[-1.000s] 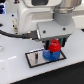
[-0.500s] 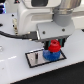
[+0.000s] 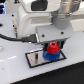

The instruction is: Insert the blue gear onto the right peg, followed by the red gear

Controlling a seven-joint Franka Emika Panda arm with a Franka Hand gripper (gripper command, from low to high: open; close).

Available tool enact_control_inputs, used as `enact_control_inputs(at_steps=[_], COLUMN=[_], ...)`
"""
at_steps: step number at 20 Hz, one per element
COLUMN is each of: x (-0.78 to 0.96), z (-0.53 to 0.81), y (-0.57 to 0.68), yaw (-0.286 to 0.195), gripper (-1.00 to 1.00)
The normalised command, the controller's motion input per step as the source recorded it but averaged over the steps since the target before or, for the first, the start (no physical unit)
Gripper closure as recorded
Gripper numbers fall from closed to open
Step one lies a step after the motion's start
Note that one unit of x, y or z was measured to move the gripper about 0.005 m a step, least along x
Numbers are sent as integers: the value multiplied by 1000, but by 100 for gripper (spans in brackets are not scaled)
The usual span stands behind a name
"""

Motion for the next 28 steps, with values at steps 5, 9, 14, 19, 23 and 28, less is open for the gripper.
enact_control_inputs(at_steps=[5, 9, 14, 19, 23, 28], x=[31, -10, -3, 21, 105, 96], z=[238, 201, 201, 110, -157, -226], y=[196, 21, 14, -172, -185, -170], yaw=[0, 0, 0, 0, 0, 0], gripper=[100, 100, 100, 100, 100, 100])
